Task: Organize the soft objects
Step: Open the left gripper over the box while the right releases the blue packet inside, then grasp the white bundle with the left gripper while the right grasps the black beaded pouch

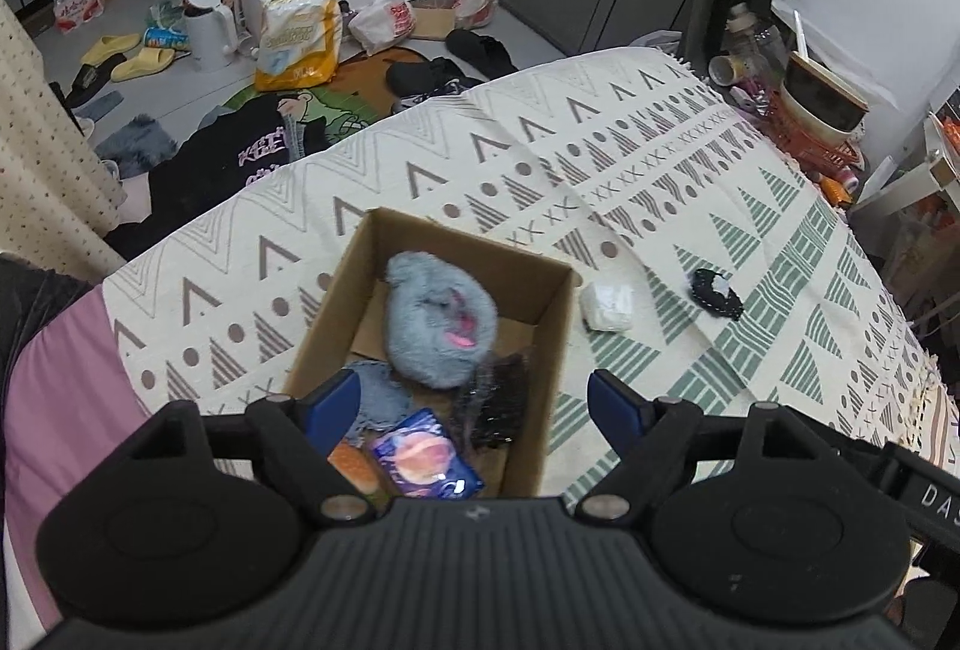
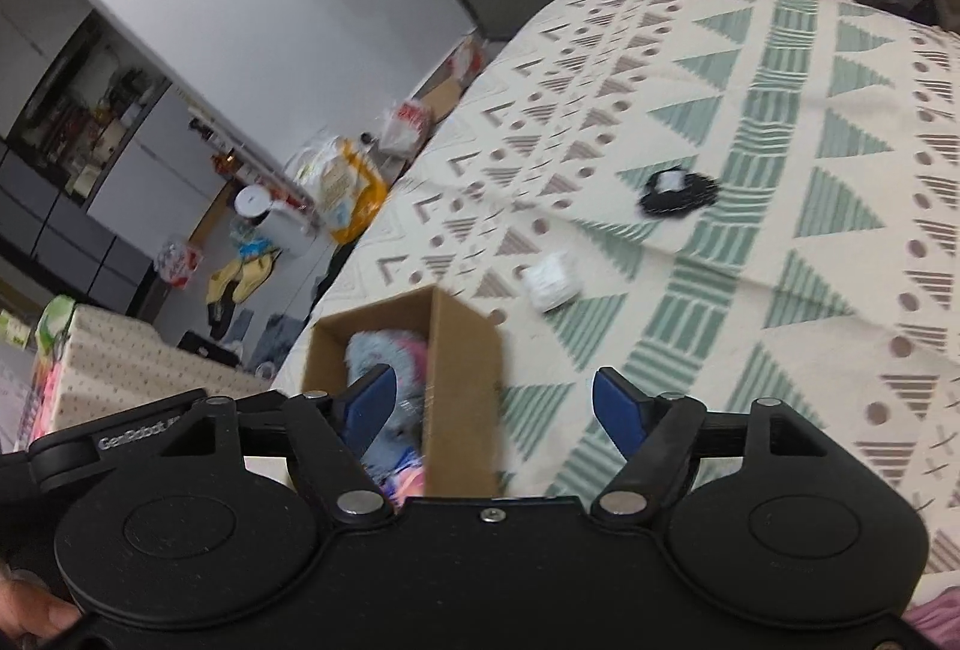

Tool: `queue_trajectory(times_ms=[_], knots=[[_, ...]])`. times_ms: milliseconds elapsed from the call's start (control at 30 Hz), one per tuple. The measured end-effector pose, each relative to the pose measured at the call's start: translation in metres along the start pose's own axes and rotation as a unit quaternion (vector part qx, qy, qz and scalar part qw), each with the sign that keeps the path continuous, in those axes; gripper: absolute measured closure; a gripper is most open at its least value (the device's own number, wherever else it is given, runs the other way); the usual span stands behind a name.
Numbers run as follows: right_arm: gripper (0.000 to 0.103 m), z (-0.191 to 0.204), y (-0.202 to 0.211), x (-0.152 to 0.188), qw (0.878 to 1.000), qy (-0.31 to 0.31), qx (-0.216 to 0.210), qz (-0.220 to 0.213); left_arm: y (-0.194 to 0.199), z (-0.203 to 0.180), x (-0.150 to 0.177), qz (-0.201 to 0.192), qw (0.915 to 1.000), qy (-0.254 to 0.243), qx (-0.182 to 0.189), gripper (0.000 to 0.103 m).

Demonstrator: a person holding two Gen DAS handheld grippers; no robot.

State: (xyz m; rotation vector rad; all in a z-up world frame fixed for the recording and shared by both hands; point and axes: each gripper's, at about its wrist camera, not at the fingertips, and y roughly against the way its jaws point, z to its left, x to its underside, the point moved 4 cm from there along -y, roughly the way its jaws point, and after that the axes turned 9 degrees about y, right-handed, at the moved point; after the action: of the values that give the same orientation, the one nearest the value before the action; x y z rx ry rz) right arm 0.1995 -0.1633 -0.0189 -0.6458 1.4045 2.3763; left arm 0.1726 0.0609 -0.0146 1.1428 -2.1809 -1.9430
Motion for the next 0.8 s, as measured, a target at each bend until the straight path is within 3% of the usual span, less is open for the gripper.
queue_trajectory(times_ms=[433,800], knots=[[0.028,-0.060,0.006,-0.017,0.999,-0.022,0.002,-0.023,-0.016,-0.051,0.001,-0.011,0.9997,-0.012,0.016,0.021],[0.028,-0.104,-0.016,-0.038,0.998,-0.042,-0.003,-0.047,-0.059,-0.092,-0.006,-0.006,0.9997,-0.010,0.024,0.023]])
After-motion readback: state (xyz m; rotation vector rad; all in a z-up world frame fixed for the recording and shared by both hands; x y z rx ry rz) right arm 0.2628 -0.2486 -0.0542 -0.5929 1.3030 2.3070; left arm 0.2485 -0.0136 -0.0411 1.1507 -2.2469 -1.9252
